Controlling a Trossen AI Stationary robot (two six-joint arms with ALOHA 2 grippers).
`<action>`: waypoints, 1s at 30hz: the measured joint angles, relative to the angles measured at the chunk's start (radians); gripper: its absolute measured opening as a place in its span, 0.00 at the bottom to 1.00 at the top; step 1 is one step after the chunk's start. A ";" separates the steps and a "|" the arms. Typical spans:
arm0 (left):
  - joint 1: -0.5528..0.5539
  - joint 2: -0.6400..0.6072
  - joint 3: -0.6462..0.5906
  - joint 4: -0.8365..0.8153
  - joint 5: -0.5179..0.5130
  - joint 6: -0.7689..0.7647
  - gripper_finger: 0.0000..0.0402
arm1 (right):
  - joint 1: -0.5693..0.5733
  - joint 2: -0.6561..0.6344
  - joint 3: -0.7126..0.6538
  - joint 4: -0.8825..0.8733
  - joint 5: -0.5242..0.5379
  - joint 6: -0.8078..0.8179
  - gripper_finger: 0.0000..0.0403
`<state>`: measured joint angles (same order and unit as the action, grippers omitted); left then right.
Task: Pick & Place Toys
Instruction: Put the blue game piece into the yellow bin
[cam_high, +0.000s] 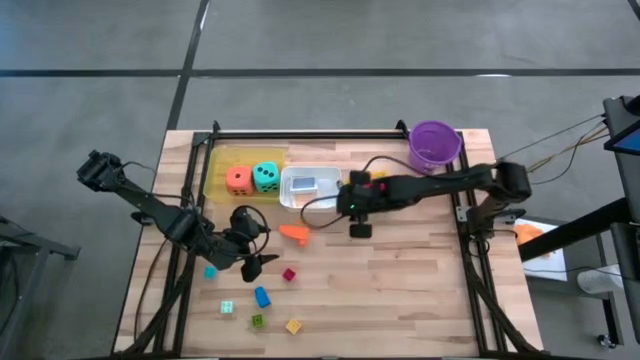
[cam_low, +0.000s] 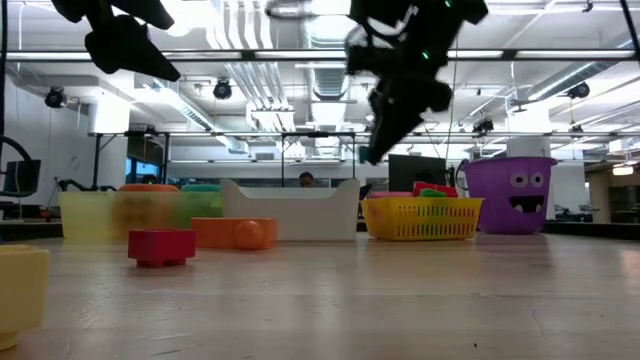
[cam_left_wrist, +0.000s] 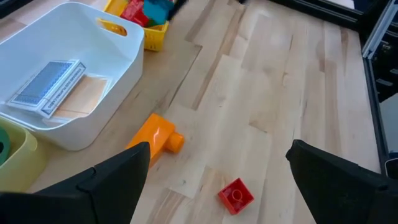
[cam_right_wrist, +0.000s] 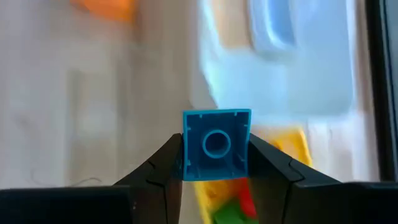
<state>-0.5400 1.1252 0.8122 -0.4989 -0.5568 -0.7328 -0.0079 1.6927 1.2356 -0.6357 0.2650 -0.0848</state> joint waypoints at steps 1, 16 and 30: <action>0.000 0.000 0.000 0.001 0.000 -0.001 0.94 | -0.014 -0.021 -0.027 -0.001 0.000 0.002 0.32; 0.000 0.000 0.001 0.002 0.000 -0.009 0.95 | -0.092 -0.056 -0.222 0.119 0.030 -0.016 0.32; 0.000 0.000 0.001 0.001 0.000 -0.009 0.95 | -0.090 -0.055 -0.243 0.152 0.048 -0.022 0.32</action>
<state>-0.5400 1.1252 0.8129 -0.4976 -0.5568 -0.7414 -0.0978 1.6375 0.9924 -0.4832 0.3135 -0.1071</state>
